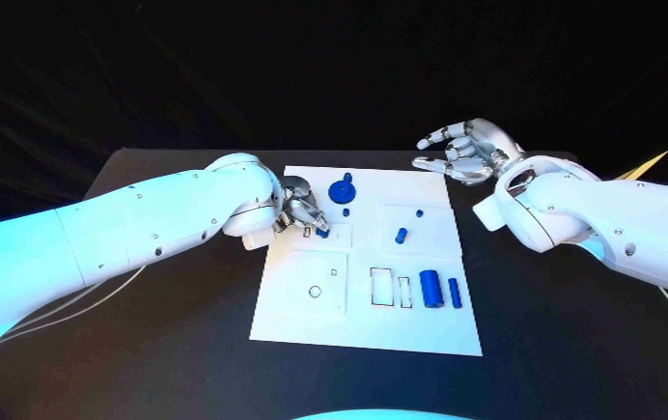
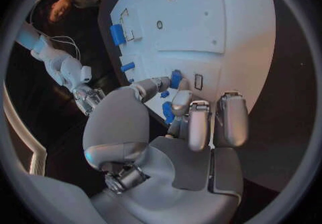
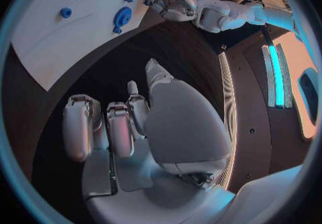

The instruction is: Assemble the parts on the task board

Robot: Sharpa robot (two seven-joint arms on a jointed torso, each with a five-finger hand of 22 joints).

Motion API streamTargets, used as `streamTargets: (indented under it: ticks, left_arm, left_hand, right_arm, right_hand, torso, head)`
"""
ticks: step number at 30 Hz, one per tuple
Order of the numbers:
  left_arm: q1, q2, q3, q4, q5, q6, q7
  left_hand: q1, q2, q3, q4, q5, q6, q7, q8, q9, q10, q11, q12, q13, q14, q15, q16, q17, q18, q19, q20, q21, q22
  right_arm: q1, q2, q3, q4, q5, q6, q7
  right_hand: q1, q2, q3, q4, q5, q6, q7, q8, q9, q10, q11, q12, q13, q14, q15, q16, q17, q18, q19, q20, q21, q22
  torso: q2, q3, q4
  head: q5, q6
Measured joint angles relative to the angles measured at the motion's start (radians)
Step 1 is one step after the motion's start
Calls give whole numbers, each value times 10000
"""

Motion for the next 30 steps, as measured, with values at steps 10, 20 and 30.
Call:
streamTargets:
  ticks: [10, 20, 30]
  left_arm:
    - [4, -2, -6, -26, -24, 110, -12]
    - [5, -3, -6, -62, -31, 184, -16]
    - [6, 21, -5, -78, -84, 183, -23]
  left_hand:
    - [-198, 36, 0, 0, 143, 38, -38, 0, 63, 36, -33, 0, -1, 0, -1, 0, 0, 0, 19, -16, 0, 11]
    - [-210, 25, 1, 1, 143, 70, -70, -1, 64, 137, -107, -3, -6, -1, -4, 0, 0, -1, 19, -17, 0, 123]
    - [-355, 171, 1, 1, 143, 125, -125, -60, 65, 251, -170, 1, 124, -48, -126, 0, 0, -2, 70, -70, 2, 190]
  right_arm:
    - [-1, 5, 0, -4, 0, 3, 0]
    - [-1, 5, 0, -7, -2, 3, 1]
    - [-3, 10, -1, -16, -3, 4, 3]
  right_hand:
    - [-84, 84, 0, 0, 0, 0, 0, 0, 1, 0, 0, 0, 0, 0, 0, 0, 0, -1, 0, 0, 0, 0]
    - [-84, 84, 0, 0, 0, 0, 0, 0, 2, 0, 0, 0, 0, 0, 0, 0, 0, -1, 0, 0, 0, 0]
    - [-84, 84, 0, 0, 0, -1, 0, 0, 2, 0, 0, 0, 0, 0, 0, 0, 0, 0, 0, 0, 0, 0]
  torso:
    - [0, -1, 0]
    - [0, -2, 0]
    - [0, 0, 0]
  head:
    - [8, -14]
    - [10, -23]
    - [10, -40]
